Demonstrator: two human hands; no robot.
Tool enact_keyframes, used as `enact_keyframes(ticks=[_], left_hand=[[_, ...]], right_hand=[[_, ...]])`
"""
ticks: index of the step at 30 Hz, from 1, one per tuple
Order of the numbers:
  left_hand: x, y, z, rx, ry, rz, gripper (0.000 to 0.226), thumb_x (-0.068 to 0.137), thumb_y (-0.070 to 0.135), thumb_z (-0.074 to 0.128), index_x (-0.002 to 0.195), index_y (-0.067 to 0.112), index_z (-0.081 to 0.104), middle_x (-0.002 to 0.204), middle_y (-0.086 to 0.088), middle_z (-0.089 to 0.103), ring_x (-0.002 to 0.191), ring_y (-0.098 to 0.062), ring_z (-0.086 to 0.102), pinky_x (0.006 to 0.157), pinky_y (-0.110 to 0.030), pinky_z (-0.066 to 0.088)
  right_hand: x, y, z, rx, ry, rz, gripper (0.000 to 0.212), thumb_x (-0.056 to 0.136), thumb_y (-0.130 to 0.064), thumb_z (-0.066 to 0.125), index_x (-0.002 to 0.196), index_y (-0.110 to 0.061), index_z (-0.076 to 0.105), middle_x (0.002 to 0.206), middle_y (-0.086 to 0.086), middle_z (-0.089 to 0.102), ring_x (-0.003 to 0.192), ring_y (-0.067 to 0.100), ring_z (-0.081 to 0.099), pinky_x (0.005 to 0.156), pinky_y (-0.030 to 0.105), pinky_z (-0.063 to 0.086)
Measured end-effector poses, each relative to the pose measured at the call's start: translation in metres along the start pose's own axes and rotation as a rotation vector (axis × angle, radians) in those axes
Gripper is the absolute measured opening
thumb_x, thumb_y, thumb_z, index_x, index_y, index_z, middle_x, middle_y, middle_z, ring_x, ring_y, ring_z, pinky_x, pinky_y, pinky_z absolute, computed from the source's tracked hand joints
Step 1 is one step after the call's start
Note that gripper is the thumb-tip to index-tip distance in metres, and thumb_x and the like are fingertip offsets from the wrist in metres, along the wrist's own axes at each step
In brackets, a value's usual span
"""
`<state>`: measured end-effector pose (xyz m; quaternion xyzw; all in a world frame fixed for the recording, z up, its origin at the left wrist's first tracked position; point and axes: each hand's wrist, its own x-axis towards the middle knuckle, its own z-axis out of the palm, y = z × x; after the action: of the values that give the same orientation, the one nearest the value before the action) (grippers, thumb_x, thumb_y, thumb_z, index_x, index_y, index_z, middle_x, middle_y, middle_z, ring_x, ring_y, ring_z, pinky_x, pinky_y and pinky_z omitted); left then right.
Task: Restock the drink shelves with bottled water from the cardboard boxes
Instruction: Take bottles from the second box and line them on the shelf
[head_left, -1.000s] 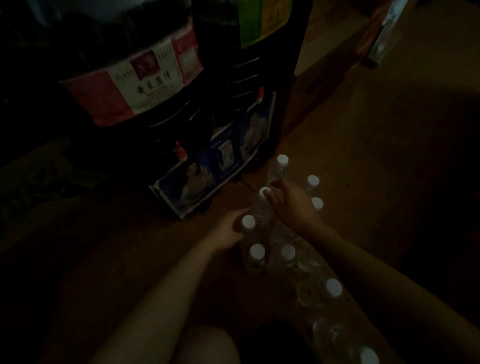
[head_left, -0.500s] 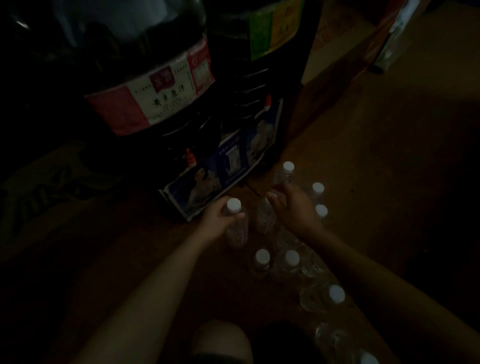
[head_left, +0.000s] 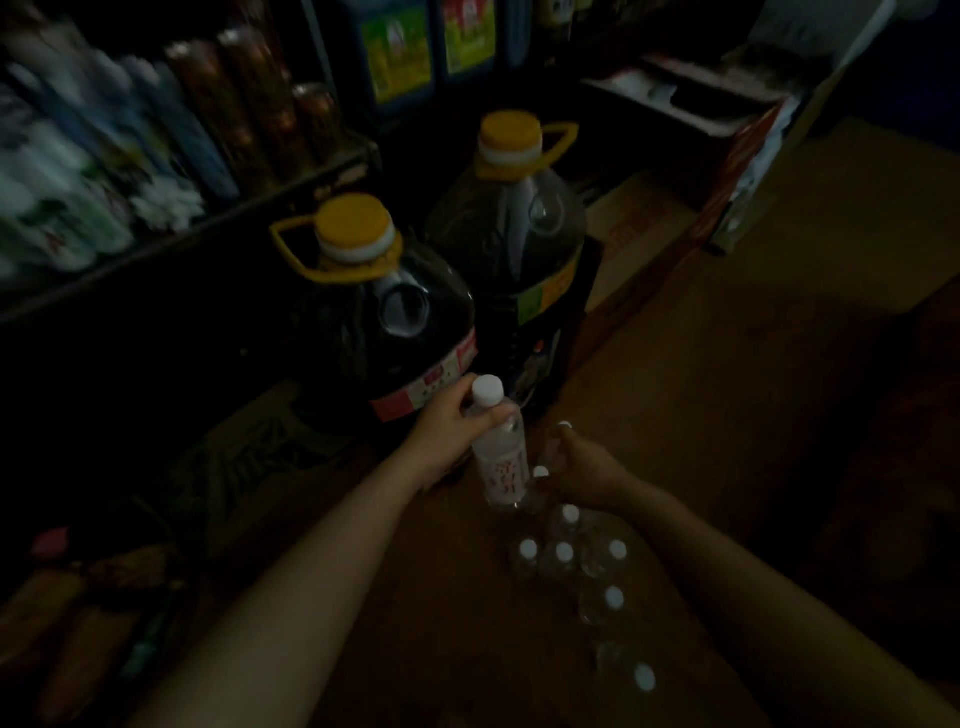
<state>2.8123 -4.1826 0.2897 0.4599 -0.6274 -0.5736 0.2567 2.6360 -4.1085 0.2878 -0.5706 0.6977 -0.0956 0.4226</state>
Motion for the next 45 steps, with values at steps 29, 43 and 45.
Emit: enact_keyframes(ticks=[29, 43, 45], left_hand=[[-0.170, 0.454, -0.225, -0.133, 0.447, 0.229, 0.025, 0.081, 0.031, 0.073, 0.102, 0.017, 0.070, 0.095, 0.008, 0.071, 0.091, -0.005, 0.066, 0.080, -0.022, 0.052], [-0.138, 0.442, -0.360, -0.025, 0.293, 0.179, 0.059, 0.084, 0.023, 0.070, 0.135, 0.035, 0.044, 0.118, 0.009, 0.063, 0.110, -0.011, 0.059, 0.086, -0.032, 0.051], [-0.119, 0.440, -0.377, -0.026, 0.324, 0.196, 0.063, 0.084, 0.021, 0.071, 0.138, 0.032, 0.042, 0.119, 0.008, 0.062, 0.111, -0.011, 0.059, 0.085, -0.030, 0.051]], right_hand=[[-0.178, -0.408, -0.175, 0.234, 0.103, -0.354, 0.064, 0.061, -0.034, 0.089, 0.110, -0.018, 0.051, 0.100, -0.008, 0.061, 0.093, 0.012, 0.062, 0.078, 0.029, 0.053], [-0.083, -0.510, -0.163, 0.213, 0.149, -0.498, 0.065, 0.059, -0.032, 0.090, 0.112, -0.019, 0.056, 0.105, -0.006, 0.066, 0.098, 0.014, 0.065, 0.086, 0.032, 0.055], [-0.057, -0.522, -0.166, 0.205, 0.161, -0.511, 0.067, 0.057, -0.034, 0.091, 0.113, -0.018, 0.058, 0.107, -0.005, 0.069, 0.096, 0.013, 0.066, 0.087, 0.035, 0.056]])
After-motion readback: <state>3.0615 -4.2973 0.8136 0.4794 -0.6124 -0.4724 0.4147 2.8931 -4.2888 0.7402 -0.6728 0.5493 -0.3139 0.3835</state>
